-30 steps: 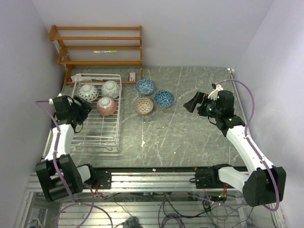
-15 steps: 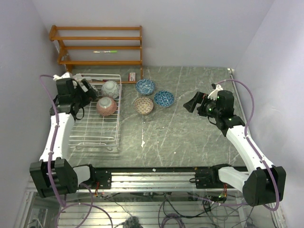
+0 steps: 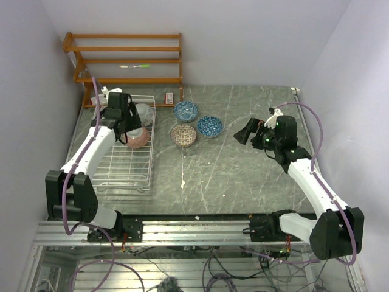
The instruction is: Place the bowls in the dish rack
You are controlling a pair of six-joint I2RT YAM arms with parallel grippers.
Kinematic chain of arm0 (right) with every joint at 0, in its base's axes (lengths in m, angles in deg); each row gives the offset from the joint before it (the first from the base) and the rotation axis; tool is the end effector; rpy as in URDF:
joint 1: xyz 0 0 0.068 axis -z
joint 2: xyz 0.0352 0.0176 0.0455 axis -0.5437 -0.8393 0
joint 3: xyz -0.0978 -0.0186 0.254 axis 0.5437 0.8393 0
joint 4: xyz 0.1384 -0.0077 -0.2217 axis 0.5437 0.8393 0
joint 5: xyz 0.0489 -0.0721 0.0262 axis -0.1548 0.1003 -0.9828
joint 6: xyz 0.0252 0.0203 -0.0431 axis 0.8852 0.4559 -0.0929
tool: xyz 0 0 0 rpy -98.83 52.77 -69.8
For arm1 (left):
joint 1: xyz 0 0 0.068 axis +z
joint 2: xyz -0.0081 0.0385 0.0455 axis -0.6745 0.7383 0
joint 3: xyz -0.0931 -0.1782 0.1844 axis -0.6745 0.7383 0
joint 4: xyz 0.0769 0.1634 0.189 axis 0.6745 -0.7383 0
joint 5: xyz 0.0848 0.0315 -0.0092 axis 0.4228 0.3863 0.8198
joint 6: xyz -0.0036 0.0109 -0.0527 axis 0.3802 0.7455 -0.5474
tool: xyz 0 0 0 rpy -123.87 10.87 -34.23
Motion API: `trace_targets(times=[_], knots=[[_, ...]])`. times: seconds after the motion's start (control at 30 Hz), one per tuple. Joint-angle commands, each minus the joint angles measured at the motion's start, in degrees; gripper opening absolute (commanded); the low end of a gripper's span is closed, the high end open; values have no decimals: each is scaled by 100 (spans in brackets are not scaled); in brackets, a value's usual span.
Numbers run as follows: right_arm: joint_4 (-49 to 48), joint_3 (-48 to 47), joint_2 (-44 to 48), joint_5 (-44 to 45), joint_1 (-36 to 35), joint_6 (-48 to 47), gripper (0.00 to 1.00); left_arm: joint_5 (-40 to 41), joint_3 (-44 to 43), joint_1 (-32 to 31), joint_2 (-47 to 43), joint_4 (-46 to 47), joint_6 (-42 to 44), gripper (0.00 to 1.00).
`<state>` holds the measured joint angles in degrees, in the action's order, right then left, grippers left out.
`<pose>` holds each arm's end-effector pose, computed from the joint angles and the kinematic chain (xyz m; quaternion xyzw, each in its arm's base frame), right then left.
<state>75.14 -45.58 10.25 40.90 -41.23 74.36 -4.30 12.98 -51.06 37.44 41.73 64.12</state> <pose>0.2441 0.0472 0.2720 0.0672 0.8553 0.2895 0.4244 0.3104 -0.0393 0.2914 -0.1692 0.8988 -0.0133 0.4043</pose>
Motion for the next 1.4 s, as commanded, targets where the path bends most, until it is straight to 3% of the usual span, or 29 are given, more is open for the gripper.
trace_targets(times=[0.0, 0.43, 0.8, 1.0, 1.1, 1.13, 1.37], knots=[[-295, 135, -84, -138, 39, -18, 100, 651, -223, -160, 137, -25, 74, 80], [-526, 302, -237, -338, 39, -12, 100, 816, -246, -506, 802, 251, 1, 87], [-578, 359, -253, -400, 39, 18, 100, 1293, -226, -515, 1170, 528, -102, 86], [-606, 441, -196, -408, 40, 39, 100, 1671, -181, -515, 1173, 347, -229, 74], [-611, 461, -181, -440, 43, 55, 100, 1831, -87, -515, 1047, 229, -338, 50], [-611, 461, -177, -448, 39, 58, 100, 1917, -60, -515, 999, 168, -388, 46], [-629, 487, -127, -533, 24, 91, 100, 2249, 300, -261, 540, -24, -599, 49]])
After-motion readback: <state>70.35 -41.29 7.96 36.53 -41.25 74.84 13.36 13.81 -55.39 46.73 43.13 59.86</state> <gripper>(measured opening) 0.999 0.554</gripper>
